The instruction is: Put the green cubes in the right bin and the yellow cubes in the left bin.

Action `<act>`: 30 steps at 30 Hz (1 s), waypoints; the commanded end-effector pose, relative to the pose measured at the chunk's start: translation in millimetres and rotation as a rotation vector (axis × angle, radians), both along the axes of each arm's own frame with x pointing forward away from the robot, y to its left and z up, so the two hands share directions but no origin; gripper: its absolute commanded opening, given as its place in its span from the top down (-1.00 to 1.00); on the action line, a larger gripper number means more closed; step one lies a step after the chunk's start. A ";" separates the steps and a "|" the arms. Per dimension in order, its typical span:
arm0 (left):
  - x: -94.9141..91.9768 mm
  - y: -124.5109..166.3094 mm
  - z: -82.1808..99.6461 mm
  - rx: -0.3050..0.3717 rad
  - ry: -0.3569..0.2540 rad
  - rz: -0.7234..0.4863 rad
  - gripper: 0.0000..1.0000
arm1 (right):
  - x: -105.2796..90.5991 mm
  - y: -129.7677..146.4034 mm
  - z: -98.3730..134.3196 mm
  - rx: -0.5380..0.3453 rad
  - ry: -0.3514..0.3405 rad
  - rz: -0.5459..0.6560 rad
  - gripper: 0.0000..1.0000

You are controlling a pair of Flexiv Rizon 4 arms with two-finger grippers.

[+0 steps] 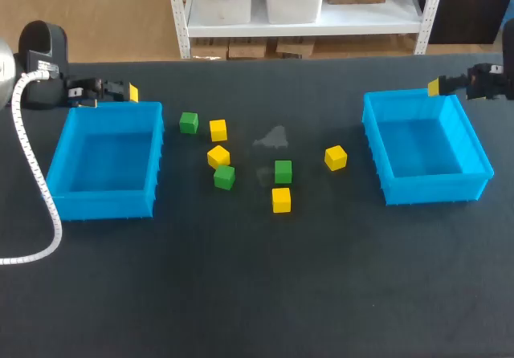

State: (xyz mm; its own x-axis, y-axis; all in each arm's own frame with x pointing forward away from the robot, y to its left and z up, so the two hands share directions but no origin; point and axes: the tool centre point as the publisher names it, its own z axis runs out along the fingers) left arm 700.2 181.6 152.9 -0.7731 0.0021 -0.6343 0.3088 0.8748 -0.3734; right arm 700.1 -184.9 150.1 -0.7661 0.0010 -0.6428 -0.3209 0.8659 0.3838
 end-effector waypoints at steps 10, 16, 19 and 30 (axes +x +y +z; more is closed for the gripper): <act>-0.6 2.3 -1.8 -0.010 -0.007 -0.006 -1.00 | 0.1 -0.2 -0.2 0.000 0.000 0.001 -1.00; -0.6 2.3 -1.8 -0.010 -0.007 -0.006 -1.00 | 0.1 -0.2 -0.2 0.000 0.000 0.001 -1.00; -0.6 2.3 -1.8 -0.010 -0.007 -0.006 -1.00 | 0.1 -0.2 -0.2 0.000 0.000 0.001 -1.00; -0.6 2.3 -1.8 -0.010 -0.007 -0.006 -1.00 | 16.6 25.0 9.6 -0.093 -0.001 0.082 -1.00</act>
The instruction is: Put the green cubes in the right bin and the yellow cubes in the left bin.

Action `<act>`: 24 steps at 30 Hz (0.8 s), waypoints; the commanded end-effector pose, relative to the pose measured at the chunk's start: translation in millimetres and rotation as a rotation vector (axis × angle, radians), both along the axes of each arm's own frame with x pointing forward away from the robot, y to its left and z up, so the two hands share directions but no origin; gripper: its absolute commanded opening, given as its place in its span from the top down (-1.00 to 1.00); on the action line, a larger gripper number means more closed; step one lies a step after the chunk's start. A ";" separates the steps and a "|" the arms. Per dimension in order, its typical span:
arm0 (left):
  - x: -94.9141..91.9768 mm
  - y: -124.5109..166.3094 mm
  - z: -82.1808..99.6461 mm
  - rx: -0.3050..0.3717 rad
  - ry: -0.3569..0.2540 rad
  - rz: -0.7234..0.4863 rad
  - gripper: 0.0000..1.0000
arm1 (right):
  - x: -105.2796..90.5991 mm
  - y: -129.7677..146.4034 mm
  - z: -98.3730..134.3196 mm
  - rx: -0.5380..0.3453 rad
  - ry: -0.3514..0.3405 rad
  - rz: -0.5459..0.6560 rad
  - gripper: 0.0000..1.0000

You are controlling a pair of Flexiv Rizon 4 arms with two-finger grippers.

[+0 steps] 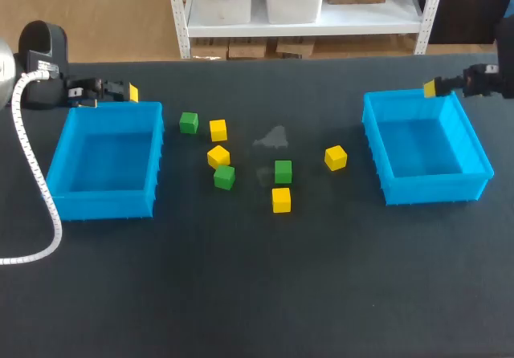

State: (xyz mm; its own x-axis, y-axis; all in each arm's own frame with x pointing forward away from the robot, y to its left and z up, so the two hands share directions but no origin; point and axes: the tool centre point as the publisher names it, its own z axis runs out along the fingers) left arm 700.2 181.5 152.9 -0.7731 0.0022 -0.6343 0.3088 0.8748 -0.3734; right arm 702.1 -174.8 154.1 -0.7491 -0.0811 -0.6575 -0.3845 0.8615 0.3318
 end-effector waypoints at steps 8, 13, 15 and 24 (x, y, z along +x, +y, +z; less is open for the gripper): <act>-0.6 2.3 -1.8 -0.010 -0.007 -0.006 -1.00 | 27.4 54.3 10.0 -0.184 0.010 0.173 -1.00; -0.6 2.3 -1.8 -0.010 -0.007 -0.006 -1.00 | 27.5 84.5 7.1 -0.351 -0.006 0.346 -1.00; -0.6 2.3 -1.8 -0.010 -0.007 -0.006 -1.00 | 25.2 95.8 5.0 -0.421 -0.017 0.406 -1.00; -0.6 2.3 -1.8 -0.010 -0.007 -0.006 -1.00 | 10.3 137.5 -15.9 -0.645 -0.044 0.703 -1.00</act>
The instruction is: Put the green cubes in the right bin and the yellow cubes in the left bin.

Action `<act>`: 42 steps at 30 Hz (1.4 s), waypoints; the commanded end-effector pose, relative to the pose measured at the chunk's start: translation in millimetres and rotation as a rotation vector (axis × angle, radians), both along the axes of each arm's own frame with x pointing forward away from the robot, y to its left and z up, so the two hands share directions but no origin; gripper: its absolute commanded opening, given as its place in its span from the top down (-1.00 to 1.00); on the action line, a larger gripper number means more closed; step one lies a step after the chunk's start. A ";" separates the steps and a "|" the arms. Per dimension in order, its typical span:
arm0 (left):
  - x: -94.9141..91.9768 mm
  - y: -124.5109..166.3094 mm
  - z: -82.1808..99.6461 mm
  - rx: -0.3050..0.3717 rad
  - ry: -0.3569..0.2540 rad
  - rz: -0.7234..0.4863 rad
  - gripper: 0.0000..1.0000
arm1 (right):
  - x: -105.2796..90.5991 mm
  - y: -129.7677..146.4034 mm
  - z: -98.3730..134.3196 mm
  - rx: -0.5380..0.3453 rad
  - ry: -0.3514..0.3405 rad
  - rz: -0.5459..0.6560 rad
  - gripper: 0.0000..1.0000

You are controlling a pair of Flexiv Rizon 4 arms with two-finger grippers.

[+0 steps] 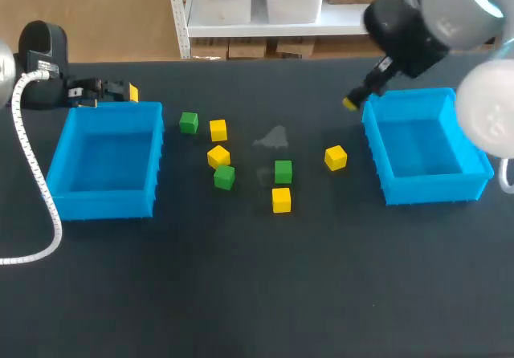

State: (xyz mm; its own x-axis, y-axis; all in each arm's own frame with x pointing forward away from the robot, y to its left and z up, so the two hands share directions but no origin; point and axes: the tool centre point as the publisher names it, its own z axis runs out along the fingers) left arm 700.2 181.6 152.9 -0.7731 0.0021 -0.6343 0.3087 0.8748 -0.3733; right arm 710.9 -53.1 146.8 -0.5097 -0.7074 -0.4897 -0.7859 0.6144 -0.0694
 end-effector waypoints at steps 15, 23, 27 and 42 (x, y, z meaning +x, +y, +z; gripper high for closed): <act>-0.6 2.3 -1.8 -0.010 -0.007 -0.006 -1.00 | -11.0 68.6 -67.4 -0.399 -0.009 0.539 -1.00; -0.6 2.3 -1.8 -0.010 -0.007 -0.006 -1.00 | -3.2 91.0 -96.5 -0.415 0.000 0.608 -1.00; -0.6 2.3 -1.8 -0.010 -0.007 -0.006 -1.00 | 3.6 97.1 -108.3 -0.413 0.017 0.608 -1.00; -0.6 2.3 -1.8 -0.010 -0.007 -0.006 -1.00 | -0.2 111.0 -132.6 -0.418 0.040 0.621 -1.00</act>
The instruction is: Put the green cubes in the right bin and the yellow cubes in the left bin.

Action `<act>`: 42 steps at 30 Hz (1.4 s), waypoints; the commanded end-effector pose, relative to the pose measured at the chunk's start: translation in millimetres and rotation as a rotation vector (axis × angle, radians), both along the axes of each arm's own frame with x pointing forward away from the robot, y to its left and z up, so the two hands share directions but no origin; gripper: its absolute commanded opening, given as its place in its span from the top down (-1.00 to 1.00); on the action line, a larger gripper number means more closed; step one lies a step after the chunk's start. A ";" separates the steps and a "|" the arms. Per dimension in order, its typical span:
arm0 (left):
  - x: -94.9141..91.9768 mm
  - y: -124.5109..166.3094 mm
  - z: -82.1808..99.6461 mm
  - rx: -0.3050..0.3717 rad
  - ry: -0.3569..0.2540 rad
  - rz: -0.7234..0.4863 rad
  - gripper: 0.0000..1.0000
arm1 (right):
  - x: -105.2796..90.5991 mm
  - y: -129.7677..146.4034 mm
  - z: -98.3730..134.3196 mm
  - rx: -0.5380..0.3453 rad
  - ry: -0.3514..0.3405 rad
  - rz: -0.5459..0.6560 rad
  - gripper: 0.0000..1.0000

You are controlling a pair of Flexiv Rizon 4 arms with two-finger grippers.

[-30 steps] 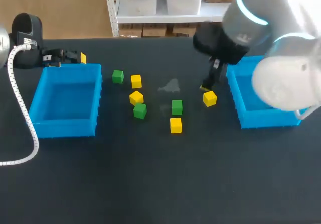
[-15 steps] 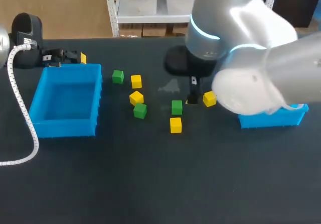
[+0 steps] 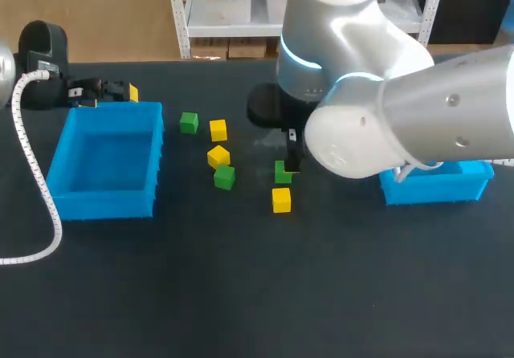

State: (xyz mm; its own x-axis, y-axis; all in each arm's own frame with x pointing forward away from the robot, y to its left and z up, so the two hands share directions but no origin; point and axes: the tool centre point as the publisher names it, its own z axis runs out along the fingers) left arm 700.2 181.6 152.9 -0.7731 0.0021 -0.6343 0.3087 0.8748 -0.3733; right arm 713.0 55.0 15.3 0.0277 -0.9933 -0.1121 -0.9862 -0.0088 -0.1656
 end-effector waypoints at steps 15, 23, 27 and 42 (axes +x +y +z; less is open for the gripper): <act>-0.6 2.3 -1.8 -0.010 -0.007 -0.006 -1.00 | -21.2 0.8 -17.3 -0.046 -0.003 0.006 -1.00; -0.6 2.3 -1.8 -0.010 -0.007 -0.006 -1.00 | -23.8 1.9 -23.4 -0.052 -0.010 0.002 -1.00; -0.6 2.3 -1.8 -0.010 -0.007 -0.006 -1.00 | -26.3 1.6 -26.5 -0.059 -0.008 -0.003 -0.14; -0.6 2.3 -1.8 -0.010 -0.007 -0.006 -1.00 | -15.5 -12.4 -14.0 -0.051 -0.040 -0.086 1.00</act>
State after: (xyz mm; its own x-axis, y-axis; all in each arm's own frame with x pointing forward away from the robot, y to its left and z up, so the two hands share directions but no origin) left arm 700.2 181.6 152.9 -0.7731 0.0021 -0.6343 0.3087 0.8748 -0.3733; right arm 699.8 48.4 -4.0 -0.0512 -0.9973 -0.0527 -0.9789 0.0606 -0.1950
